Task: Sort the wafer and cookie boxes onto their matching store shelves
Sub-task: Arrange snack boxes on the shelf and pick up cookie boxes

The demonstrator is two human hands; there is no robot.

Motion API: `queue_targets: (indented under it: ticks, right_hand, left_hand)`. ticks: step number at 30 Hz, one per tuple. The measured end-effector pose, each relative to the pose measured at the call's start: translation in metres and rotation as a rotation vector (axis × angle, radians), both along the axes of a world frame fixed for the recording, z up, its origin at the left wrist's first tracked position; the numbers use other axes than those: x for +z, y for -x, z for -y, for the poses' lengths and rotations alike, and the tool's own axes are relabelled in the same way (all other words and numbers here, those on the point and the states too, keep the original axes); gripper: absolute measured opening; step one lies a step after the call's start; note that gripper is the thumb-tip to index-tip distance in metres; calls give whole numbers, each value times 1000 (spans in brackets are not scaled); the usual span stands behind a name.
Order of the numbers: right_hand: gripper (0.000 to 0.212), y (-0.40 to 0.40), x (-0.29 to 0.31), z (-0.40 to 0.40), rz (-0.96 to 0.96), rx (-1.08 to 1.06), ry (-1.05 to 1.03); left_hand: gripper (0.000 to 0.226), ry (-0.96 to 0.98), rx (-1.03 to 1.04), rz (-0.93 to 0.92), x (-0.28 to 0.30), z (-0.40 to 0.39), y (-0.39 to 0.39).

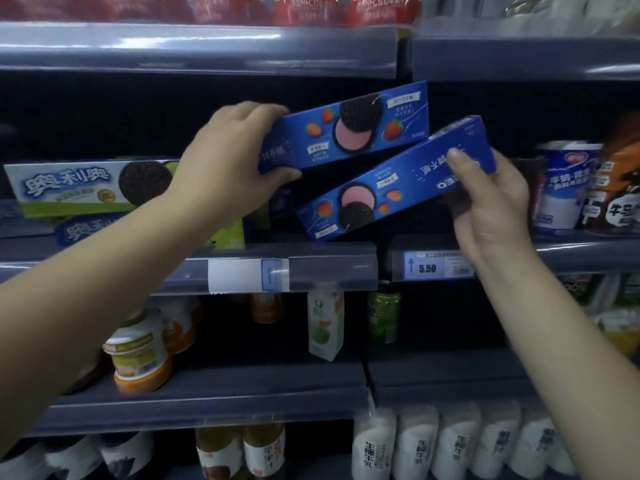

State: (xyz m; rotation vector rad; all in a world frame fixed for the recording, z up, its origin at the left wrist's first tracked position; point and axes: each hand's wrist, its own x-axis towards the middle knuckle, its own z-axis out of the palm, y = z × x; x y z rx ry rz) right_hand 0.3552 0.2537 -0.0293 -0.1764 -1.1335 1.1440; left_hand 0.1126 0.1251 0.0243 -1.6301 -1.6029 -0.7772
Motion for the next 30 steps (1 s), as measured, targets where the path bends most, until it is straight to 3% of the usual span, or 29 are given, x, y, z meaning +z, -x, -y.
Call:
queue_targets:
  ticks: [2,4,7,8,12,17,19,22,27,30]
  right_hand:
    - [9,2,-2,8,-148,-36,43]
    - [9,3,-3,13,-275,12,112]
    - [52,5,-5,18,-171,122,146]
    - [57,8,-8,22,-106,129,131]
    - [28,19,-20,36,110,-34,16]
    - [15,9,-14,41,-252,26,105]
    - [25,4,-13,40,-249,6,117]
    - [53,1,-15,44,-32,19,50]
    - [58,-3,-31,54,591,-116,-224]
    - [62,-9,-27,54,770,-151,-336]
  left_hand:
    - [71,20,-14,12,-6,1,2]
    - [70,14,-29,17,-12,3,2]
    - [69,-6,-41,0,-14,6,1]
    - [69,-12,-41,-7,-14,6,0]
    - [69,-18,-47,1,-15,6,-3]
    - [69,-33,-57,20,-17,9,-1]
    - [69,-38,-61,19,-17,11,-1]
    - [70,-36,-59,21,-18,12,-1]
    - [67,-22,-44,-1,-20,12,1]
    - [66,-12,-39,15,-22,13,3]
